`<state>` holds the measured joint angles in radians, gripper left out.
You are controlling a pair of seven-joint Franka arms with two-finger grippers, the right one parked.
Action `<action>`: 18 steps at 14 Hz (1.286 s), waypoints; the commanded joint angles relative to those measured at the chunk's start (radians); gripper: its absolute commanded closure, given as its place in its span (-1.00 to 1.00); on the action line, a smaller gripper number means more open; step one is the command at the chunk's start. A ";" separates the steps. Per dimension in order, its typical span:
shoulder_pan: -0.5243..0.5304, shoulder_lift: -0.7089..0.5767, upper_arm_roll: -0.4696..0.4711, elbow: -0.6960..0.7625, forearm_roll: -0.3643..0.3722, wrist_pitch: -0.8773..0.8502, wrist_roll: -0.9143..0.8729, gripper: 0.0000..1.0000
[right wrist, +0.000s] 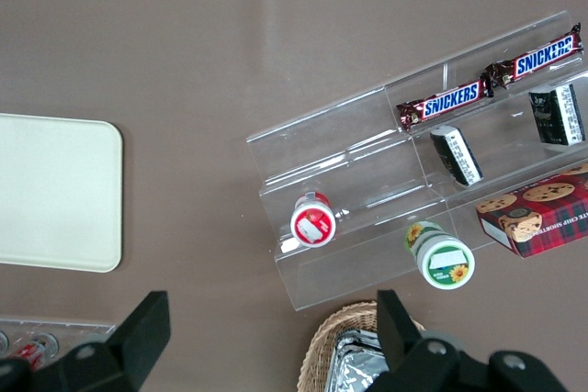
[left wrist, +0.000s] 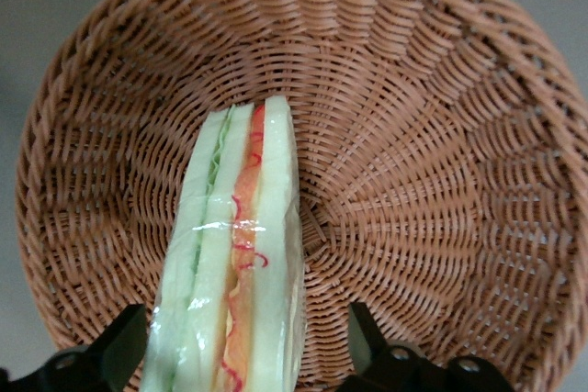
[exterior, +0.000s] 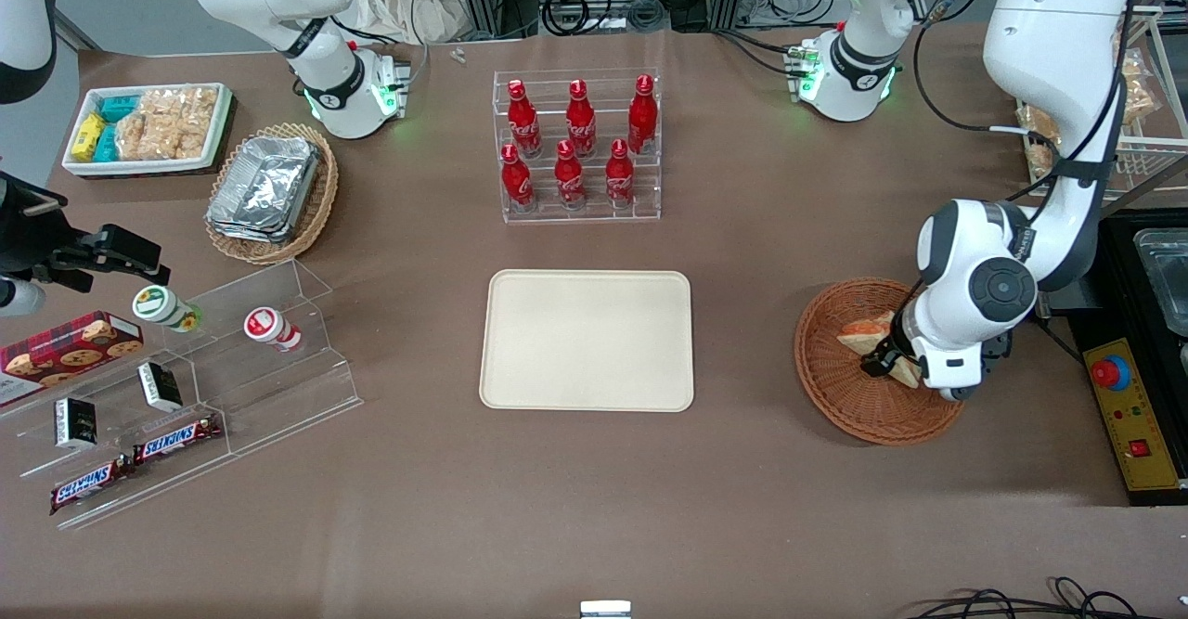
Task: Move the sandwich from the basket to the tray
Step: 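Lower the open left gripper around the sandwich and close it, then lift the sandwich out of the basket and carry it toward the white tray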
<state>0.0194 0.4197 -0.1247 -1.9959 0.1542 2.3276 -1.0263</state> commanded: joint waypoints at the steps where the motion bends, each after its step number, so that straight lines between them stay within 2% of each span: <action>1: 0.004 -0.005 -0.003 -0.012 0.024 0.038 -0.079 0.59; 2: 0.002 -0.006 -0.003 -0.008 0.024 0.038 -0.090 1.00; 9: -0.019 -0.035 -0.012 0.046 0.024 -0.015 -0.095 1.00; 14: -0.032 -0.052 -0.038 0.343 0.004 -0.457 0.054 1.00; 18: -0.032 -0.073 -0.143 0.553 0.005 -0.710 0.222 1.00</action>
<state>-0.0052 0.3390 -0.2172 -1.5574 0.1568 1.7369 -0.8887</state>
